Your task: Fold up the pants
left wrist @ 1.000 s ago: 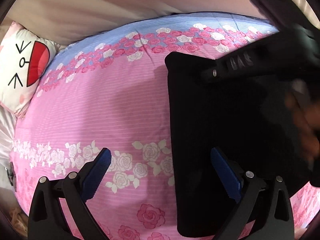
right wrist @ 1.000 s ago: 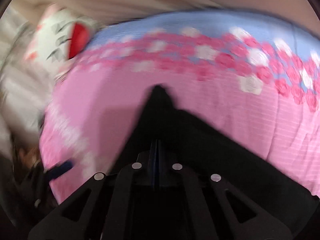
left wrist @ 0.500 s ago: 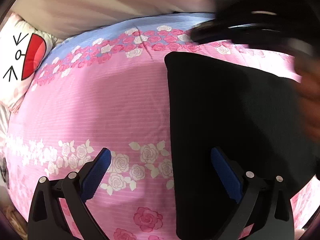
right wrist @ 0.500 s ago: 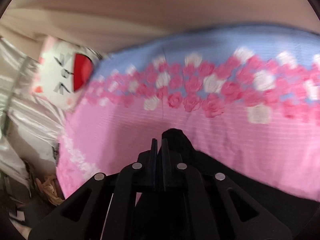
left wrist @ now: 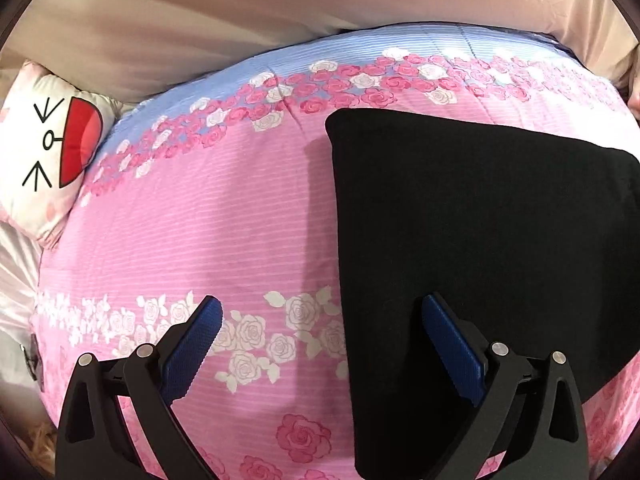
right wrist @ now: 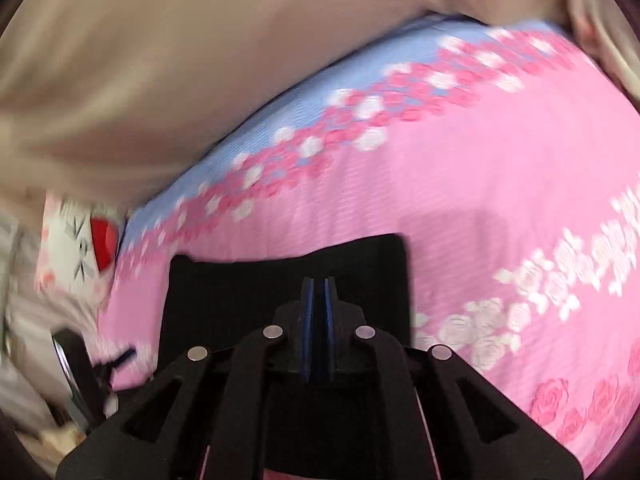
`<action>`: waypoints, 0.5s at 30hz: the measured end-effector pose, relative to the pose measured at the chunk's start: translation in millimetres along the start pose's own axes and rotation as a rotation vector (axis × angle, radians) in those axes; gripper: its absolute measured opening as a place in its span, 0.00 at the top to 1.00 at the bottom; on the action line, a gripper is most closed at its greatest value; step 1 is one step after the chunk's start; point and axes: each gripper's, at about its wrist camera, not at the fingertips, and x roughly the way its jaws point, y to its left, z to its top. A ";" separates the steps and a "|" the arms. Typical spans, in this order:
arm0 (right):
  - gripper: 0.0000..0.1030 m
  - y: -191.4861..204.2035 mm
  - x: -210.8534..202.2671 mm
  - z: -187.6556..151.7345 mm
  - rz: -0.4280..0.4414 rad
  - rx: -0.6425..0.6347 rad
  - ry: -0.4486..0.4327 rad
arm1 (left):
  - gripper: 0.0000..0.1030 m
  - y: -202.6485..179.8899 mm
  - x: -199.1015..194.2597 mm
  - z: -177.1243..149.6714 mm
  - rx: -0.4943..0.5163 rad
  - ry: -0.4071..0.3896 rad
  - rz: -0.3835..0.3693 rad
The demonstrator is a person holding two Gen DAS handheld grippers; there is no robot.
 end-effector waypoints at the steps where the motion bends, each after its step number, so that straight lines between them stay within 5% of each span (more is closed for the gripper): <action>1: 1.00 -7.4 14.3 -4.2 -0.042 0.012 0.030 | 0.05 -0.4 -0.2 0.3 -0.001 0.001 0.006; 3: 1.00 -30.9 1.6 -6.2 0.009 0.119 0.005 | 0.05 0.2 -2.0 2.3 -0.005 0.012 -0.002; 6: 0.91 -29.4 -38.5 -13.4 0.006 0.108 -0.056 | 0.05 13.0 -19.4 2.9 -0.040 0.016 0.022; 7: 0.76 -32.8 -45.4 -20.4 0.009 0.110 -0.050 | 0.05 18.8 -24.8 -0.1 -0.059 0.010 0.028; 8: 0.40 -35.6 -50.0 -25.7 0.000 0.119 -0.039 | 0.05 26.5 -28.6 -3.9 -0.084 0.011 0.034; 9: 0.22 -43.4 -54.5 -37.7 -0.012 0.141 -0.029 | 0.05 33.6 -30.1 -8.0 -0.108 0.017 0.034; 15: 0.24 -57.6 -37.8 -87.1 0.160 0.248 0.087 | 0.05 63.5 -41.7 -33.0 -0.183 0.045 0.067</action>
